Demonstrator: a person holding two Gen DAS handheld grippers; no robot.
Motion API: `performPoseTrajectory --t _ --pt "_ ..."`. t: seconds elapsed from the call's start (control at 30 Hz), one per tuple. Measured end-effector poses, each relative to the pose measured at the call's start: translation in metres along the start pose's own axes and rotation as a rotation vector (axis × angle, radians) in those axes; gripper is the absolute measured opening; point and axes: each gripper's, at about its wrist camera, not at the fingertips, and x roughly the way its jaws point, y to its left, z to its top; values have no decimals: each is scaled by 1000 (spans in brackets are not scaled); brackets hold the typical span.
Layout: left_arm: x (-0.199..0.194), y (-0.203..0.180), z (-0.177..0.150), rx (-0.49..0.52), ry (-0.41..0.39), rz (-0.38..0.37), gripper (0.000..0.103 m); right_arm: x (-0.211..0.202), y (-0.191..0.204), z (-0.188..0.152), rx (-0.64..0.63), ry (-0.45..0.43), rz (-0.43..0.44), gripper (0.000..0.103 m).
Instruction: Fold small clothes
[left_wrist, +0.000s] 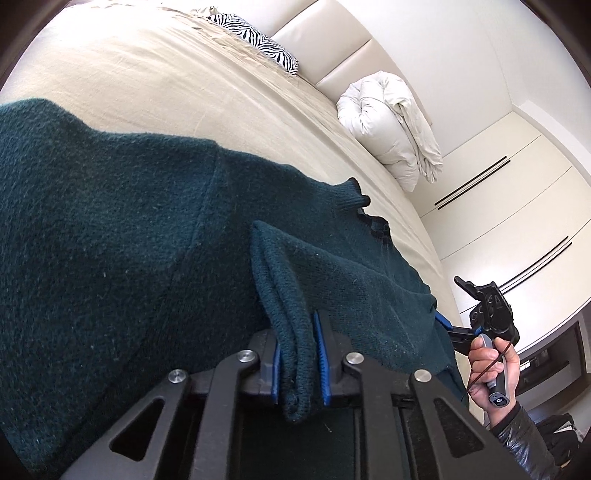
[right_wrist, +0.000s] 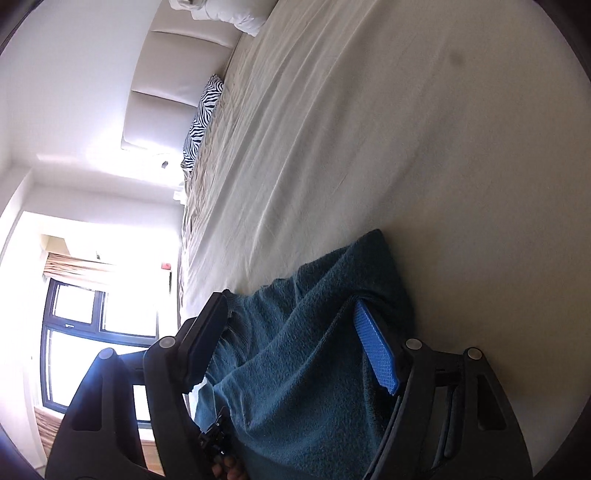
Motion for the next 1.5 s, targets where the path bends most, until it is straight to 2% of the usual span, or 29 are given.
performPoseTrajectory --t 0.13,0.3,0.43,0.5,0.6,0.7,0.8,0.9,1.0,1.07,1.17,1.23,1.37,1.4,1.43,1.5 --pt "0 0 1 -1 -2 1 18 -6 -2 -17 -50 31 2 74" --pt "0 -1 1 -2 -1 -1 18 -39 -22 -52 -71 56 60 72" --pt "-3 -2 1 0 8 2 18 -70 -38 -62 -35 40 56 70" --pt "-3 -4 0 1 13 9 18 -82 -38 -63 -17 25 -2 72" --pt "-4 -3 -2 -3 14 0 17 -95 -32 -65 -18 -1 38 74" --pt "-4 -3 -3 -2 14 -2 17 -85 -11 -61 -50 -3 103 74" --pt "-3 -4 -3 1 15 0 16 -61 9 -55 -78 18 131 74" --pt "-3 -4 -4 -1 14 -4 16 -35 8 -51 -51 30 147 74" --pt "-4 -4 -5 0 11 -7 16 -17 -8 -57 -44 43 81 73" --pt "-4 -3 -6 -2 10 -10 16 -25 -10 -68 -90 50 107 73" --pt "-4 -4 -6 -1 6 -10 16 -44 -18 -84 -78 91 117 73" --pt "-5 -4 -7 1 1 -9 16 -60 -15 -87 -88 66 115 75" --pt "-6 -8 -8 13 -11 -3 16 -71 6 -69 -90 -28 202 76" --pt "-7 -8 -8 15 -14 -5 16 -70 8 -62 -80 -55 203 83" --pt "-8 -9 -8 14 -17 -14 19 -65 8 -57 -65 -86 191 90" --pt "-16 -11 -9 6 -19 -48 31 -48 -3 -52 -47 -111 101 93"
